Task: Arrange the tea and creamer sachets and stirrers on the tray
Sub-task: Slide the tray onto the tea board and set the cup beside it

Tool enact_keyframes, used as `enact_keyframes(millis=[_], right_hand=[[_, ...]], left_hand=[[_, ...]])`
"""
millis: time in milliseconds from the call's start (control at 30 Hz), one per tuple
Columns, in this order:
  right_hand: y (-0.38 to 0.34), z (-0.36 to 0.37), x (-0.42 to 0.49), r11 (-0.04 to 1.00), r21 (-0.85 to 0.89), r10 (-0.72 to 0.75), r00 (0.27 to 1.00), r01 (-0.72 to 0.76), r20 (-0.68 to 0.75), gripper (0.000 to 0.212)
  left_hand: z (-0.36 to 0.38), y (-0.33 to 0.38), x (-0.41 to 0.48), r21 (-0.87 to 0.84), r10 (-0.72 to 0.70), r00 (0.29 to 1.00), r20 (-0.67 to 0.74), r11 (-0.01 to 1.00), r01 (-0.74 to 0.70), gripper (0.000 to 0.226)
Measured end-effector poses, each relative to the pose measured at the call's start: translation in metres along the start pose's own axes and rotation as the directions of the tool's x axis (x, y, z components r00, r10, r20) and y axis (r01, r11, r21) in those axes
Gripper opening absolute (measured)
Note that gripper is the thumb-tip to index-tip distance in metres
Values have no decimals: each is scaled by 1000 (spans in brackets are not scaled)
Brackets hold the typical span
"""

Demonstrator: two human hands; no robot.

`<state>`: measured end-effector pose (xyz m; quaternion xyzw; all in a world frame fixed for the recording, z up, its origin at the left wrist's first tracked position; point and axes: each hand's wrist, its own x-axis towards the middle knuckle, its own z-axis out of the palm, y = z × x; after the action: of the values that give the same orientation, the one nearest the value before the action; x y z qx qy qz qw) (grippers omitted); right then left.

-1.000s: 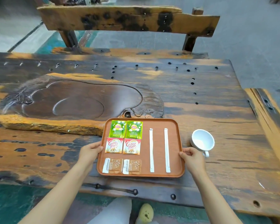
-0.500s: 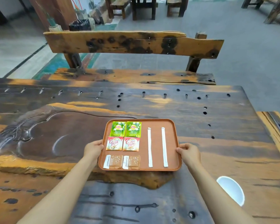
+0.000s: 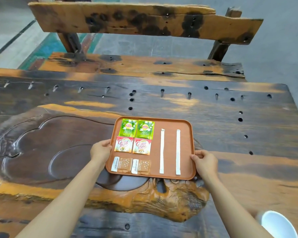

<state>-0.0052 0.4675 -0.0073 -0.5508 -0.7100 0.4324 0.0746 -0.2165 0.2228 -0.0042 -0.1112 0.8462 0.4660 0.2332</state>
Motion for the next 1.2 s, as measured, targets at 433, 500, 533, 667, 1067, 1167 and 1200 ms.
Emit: enact_keyframes(millis=[433, 500, 533, 667, 1067, 1167, 1200], right_hand=[[-1, -3, -11, 1000, -19, -23, 999, 23, -34, 17], [0, -4, -11, 1000, -17, -16, 999, 15, -42, 17], [0, -4, -11, 1000, -20, -13, 999, 12, -47, 17], [0, -4, -11, 999, -45, -22, 998, 20, -53, 18], [14, -32, -28, 992, 71, -110, 990, 104, 87, 27], [41, -57, -57, 988, 72, -144, 980, 135, 137, 29], [54, -67, -69, 988, 74, -145, 978, 135, 148, 29]], left_hand=[[-1, -9, -6, 33, 38, 999, 2, 999, -38, 29], [-1, -10, -9, 37, 30, 1000, 3, 999, -30, 29], [-1, -10, -11, 37, 25, 1000, 4, 999, -25, 29], [0, -13, -14, 53, 30, 1000, -5, 998, -30, 29], [3, -32, -66, 381, 306, 950, -69, 888, -258, 28], [7, -65, -117, 444, 489, 871, -51, 792, -419, 39], [10, -78, -136, 444, 489, 871, -48, 791, -420, 42]])
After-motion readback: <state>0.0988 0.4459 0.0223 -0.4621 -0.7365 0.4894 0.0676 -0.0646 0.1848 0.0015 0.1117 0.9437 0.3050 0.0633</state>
